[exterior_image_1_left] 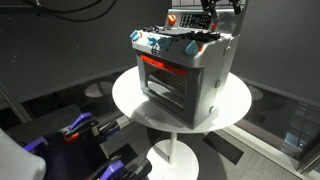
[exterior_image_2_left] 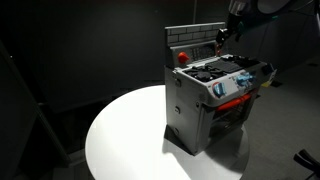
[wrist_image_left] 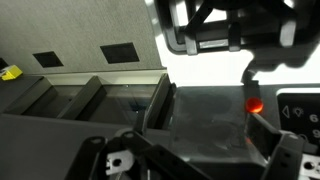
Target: Push the top right button on the toy stove
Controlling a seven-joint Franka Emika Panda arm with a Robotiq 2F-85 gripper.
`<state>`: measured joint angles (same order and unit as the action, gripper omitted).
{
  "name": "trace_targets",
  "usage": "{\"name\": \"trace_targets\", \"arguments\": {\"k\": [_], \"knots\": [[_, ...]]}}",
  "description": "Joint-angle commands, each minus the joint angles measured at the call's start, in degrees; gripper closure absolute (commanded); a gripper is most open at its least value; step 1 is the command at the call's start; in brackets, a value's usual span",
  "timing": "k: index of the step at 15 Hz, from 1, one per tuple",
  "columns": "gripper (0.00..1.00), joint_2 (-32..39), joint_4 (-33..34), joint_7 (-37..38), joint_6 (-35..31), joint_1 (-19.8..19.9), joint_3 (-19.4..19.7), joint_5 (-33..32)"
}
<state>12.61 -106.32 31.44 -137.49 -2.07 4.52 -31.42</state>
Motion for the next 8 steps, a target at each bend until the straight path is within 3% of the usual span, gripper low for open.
{"name": "trace_targets", "arguments": {"k": [1, 8], "knots": [[0.0, -0.91, 0.6, -1.26, 2.08, -0.81, 0.12, 2.56], [0.0, -6.46, -3.35, -7.66, 7.31, -1.17, -2.45, 12.8]]}}
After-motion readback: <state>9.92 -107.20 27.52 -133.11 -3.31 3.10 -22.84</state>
